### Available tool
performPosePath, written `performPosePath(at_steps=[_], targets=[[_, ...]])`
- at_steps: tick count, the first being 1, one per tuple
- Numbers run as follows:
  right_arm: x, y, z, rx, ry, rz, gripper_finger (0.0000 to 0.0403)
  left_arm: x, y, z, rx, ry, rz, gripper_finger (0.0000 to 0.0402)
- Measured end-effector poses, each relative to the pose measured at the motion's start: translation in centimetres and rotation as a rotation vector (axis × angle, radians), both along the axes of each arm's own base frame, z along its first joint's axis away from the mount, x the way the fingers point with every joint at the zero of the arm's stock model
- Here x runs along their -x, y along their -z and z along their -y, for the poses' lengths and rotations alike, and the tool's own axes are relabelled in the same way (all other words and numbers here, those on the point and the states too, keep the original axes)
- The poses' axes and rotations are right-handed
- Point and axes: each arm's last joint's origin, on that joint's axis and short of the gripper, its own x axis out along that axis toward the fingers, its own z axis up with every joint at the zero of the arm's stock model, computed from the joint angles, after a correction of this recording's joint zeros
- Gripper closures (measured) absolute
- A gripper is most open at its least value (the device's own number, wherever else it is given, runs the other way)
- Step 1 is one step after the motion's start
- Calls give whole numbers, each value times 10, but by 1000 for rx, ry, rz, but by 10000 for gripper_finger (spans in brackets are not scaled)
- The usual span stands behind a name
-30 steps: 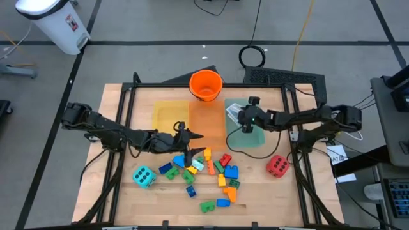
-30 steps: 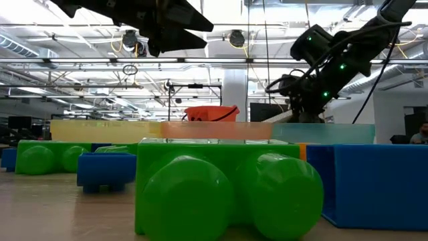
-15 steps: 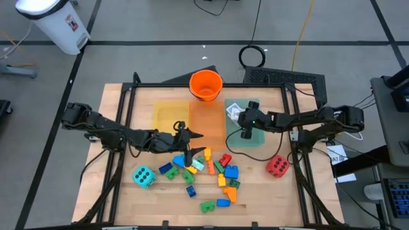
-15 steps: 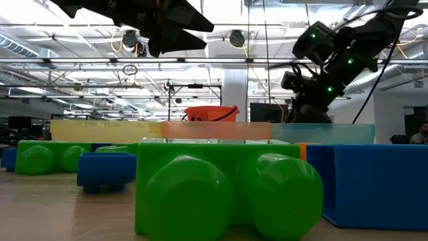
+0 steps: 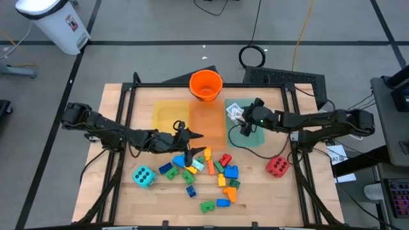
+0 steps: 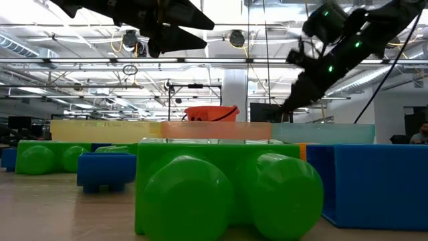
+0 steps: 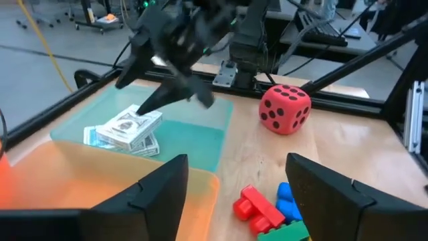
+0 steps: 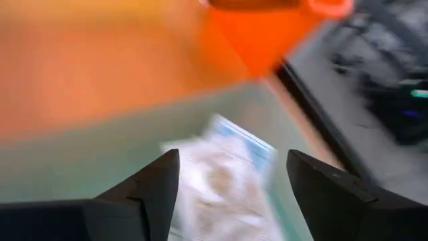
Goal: Pick & Place Toys
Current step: Put the brown deck of cards into the blue bin
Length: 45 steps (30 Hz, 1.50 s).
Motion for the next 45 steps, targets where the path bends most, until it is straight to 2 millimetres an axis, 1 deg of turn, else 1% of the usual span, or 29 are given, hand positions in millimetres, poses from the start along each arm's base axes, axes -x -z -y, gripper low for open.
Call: performPosePath(at_steps=[3,6,8,10,13,18,23,26,29,34,37,39,41,43,45], targets=[[4,-12,-13,-169,-135,124,164,0,0,0,31,-7,5,132],[6,-24,-29,-345,-318,216,168,0,0,0,31,-7,4,127],[7,-29,-41,-430,-437,246,172,0,0,0,30,-7,4,126],[8,-32,-52,-486,-514,261,175,0,0,0,30,-7,4,128],[11,-36,-67,-535,-584,269,180,0,0,0,30,-7,4,133],[17,-42,-90,-561,-691,273,188,0,0,0,35,-7,5,145],[23,-46,-101,-541,-771,279,193,0,0,0,36,-8,5,155],[23,-47,-102,-523,-780,280,193,0,0,0,57,-13,9,154],[22,-42,-100,-454,-712,268,193,0,0,0,78,-18,13,148],[24,-14,-90,-313,-465,253,193,0,0,0,79,-18,13,136],[23,-3,-78,-206,-318,228,197,0,0,0,79,-19,13,137],[19,0,-69,-196,-260,163,209,0,0,-2,76,-23,13,142],[11,-1,-61,-196,-212,101,230,-1,0,-3,70,-27,12,148],[2,-1,-51,-188,-178,35,260,-1,0,-5,70,-33,12,154],[-7,3,-41,-189,-162,-30,297,-1,0,-7,70,-39,12,160]])
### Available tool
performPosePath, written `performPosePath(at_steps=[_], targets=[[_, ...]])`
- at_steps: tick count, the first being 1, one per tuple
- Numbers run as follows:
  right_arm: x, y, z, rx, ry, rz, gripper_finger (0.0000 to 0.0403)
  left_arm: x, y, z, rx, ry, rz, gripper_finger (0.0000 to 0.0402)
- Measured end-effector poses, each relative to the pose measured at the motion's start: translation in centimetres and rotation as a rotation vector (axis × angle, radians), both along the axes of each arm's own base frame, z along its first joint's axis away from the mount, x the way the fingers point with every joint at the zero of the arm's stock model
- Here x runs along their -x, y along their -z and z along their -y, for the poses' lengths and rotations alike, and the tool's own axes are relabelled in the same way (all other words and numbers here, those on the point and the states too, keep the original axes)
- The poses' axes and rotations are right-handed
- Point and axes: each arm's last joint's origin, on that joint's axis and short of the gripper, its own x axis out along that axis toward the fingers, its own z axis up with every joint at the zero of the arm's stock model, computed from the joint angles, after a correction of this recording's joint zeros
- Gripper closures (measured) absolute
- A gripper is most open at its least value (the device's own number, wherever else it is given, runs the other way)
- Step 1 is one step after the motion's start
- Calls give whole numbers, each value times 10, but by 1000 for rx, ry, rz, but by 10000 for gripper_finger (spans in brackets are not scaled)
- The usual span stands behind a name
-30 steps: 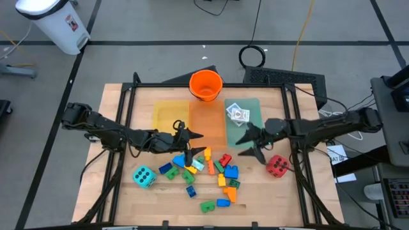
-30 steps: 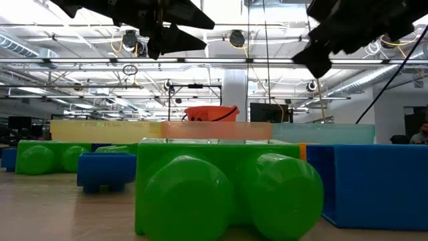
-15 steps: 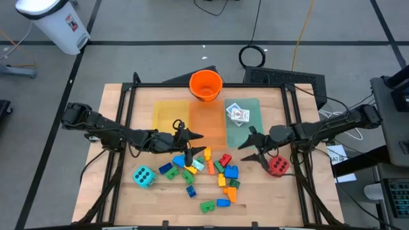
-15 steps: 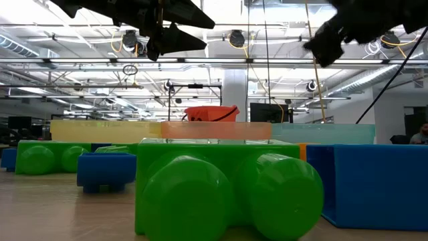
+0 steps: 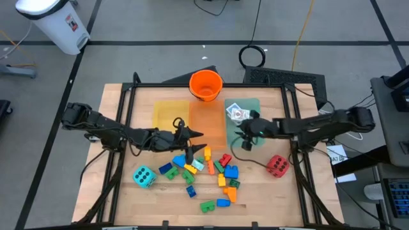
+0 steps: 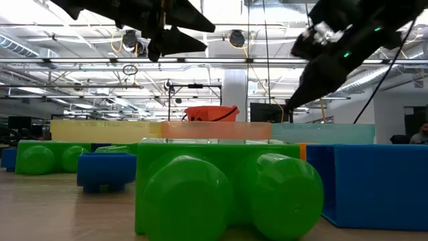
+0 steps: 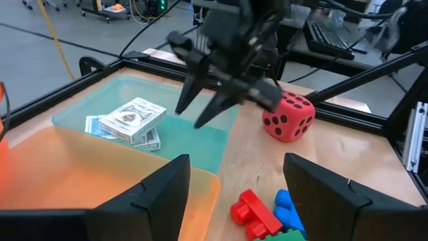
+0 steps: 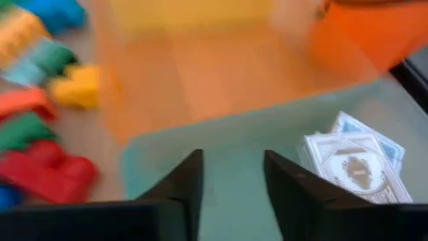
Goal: Pick & Place Toys
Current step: Put the brown deck of cards into the blue bin, then put the large red dice into the orange bin
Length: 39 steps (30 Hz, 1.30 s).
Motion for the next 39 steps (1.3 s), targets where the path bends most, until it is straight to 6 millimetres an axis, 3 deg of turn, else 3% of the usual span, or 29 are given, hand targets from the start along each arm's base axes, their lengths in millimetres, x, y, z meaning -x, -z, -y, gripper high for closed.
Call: performPosePath(at_steps=[4,6,13,20,28,33,39], targets=[[-16,13,20,-23,-23,-74,377,0,0,-2,-1,-8,-3,168],[-21,21,29,-26,-20,-111,395,0,0,-4,-9,-10,-6,172],[-27,34,60,22,134,-128,383,0,1,-3,-19,-7,-12,177],[-32,26,74,82,190,-4,401,0,1,-4,-65,3,-28,170],[-24,-12,48,79,126,133,390,0,3,-4,-103,13,-50,187],[-7,-35,11,51,0,165,394,0,3,-4,-103,13,-55,195],[9,-53,-35,-132,-246,241,402,0,3,-4,-106,14,-51,198]])
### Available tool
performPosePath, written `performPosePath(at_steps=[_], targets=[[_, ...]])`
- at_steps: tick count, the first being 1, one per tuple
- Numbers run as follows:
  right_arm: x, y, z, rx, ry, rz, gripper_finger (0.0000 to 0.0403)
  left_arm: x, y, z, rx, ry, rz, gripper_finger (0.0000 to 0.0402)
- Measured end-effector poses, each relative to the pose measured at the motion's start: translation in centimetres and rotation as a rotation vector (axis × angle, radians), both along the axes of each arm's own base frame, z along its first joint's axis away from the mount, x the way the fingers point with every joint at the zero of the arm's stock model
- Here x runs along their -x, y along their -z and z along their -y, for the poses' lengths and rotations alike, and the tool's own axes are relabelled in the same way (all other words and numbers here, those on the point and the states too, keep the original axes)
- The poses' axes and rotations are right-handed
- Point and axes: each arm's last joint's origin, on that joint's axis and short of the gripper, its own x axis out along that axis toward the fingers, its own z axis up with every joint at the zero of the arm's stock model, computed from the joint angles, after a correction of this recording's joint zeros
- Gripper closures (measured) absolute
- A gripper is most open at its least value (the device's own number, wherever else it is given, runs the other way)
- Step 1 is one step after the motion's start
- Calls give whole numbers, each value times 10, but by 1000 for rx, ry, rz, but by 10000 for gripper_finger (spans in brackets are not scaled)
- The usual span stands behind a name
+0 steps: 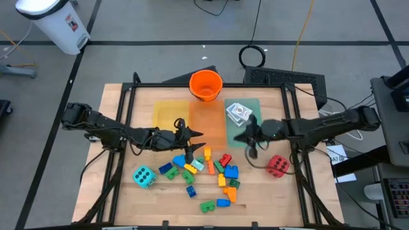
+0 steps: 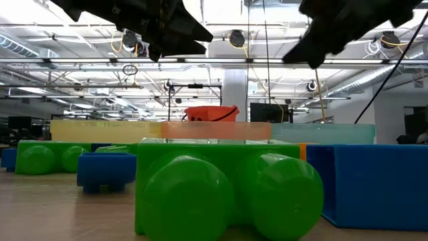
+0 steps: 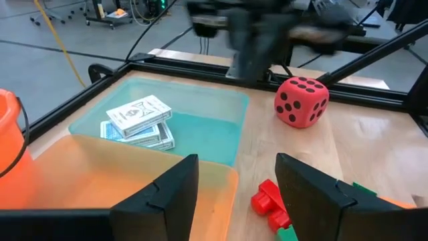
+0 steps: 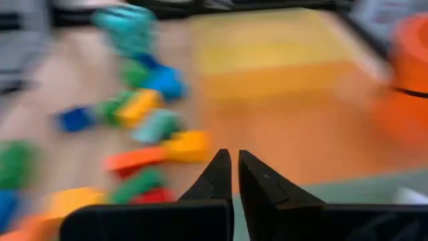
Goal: Pick & Place Toys
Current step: Put the large red dice into the orange bin
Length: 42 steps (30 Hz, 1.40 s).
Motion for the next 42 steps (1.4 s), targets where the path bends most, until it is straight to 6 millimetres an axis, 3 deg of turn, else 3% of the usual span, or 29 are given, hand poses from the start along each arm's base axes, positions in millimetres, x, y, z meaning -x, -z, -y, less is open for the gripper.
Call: performPosePath(at_steps=[7,13,21,25,33,38,42], targets=[[17,3,-42,-29,-211,11,402,-1,-4,-1,-37,8,33,182],[24,12,-57,-25,-291,-3,401,-3,-10,-1,-15,1,97,172],[28,28,-60,-34,-316,61,400,-3,-12,-1,75,-16,140,188],[32,26,-59,-39,-319,72,399,-3,-15,-1,140,-20,171,199],[47,15,-61,-58,-359,112,399,10,-45,1,137,140,297,224],[49,12,-62,-56,-370,128,399,9,-42,1,120,149,277,237],[49,14,-61,-56,-368,128,399,6,-27,2,143,145,168,245]])
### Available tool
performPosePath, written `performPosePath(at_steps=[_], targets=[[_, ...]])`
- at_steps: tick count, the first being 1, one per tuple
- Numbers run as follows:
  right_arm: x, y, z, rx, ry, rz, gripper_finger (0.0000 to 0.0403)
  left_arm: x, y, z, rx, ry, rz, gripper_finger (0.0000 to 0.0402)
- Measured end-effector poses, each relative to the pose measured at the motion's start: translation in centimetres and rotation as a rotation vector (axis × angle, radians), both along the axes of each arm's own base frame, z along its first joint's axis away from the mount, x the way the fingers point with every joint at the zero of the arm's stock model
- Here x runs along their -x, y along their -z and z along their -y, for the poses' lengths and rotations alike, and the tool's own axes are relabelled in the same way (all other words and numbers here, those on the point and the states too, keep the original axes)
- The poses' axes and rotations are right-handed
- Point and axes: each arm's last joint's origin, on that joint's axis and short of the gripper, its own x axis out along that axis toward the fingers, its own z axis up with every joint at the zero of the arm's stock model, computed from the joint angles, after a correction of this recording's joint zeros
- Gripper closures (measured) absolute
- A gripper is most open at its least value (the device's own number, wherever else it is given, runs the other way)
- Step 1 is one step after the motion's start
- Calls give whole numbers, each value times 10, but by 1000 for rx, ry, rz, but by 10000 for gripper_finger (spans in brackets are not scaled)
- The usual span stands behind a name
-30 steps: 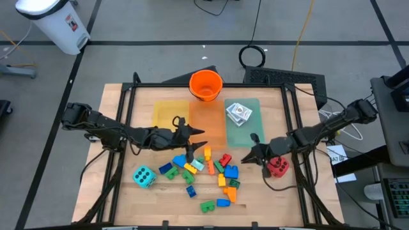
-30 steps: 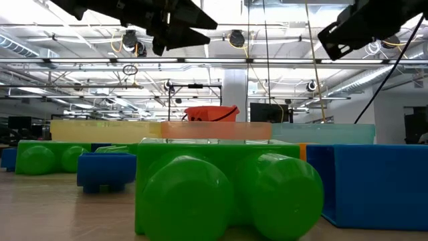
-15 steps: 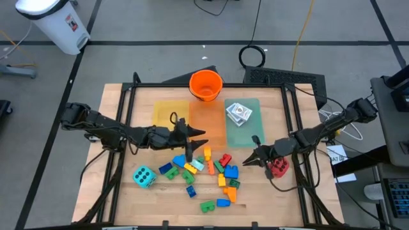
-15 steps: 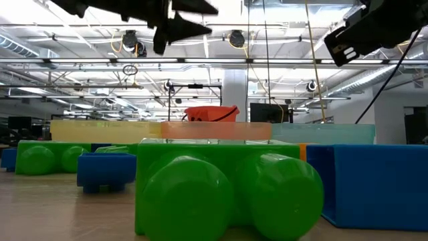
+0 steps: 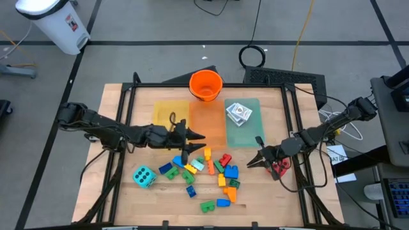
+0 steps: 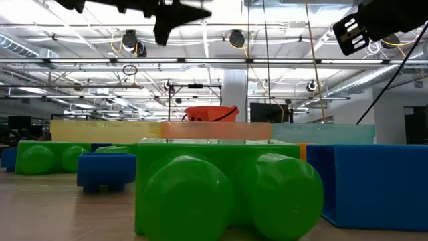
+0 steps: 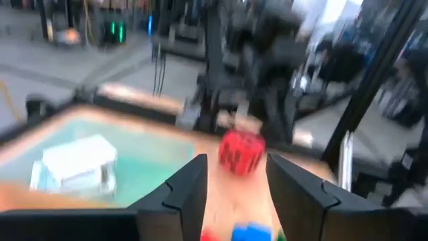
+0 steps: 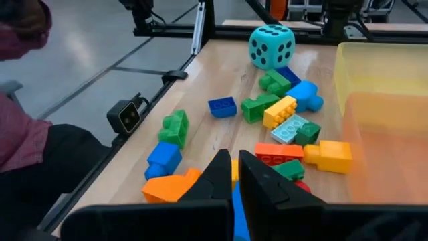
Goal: Pick & Place Toys
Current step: Put the large red dice into the orange bin
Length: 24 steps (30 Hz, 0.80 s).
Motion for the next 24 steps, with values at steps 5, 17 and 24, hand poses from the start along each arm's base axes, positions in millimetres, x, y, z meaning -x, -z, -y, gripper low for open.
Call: performPosePath(at_steps=[5,17,24], targets=[[1,8,1,12,5,-22,399,3,16,6,116,88,-168,249],[0,10,6,108,153,9,399,42,46,70,165,367,-582,275],[-2,2,6,105,175,94,396,49,48,79,147,275,-592,291]])
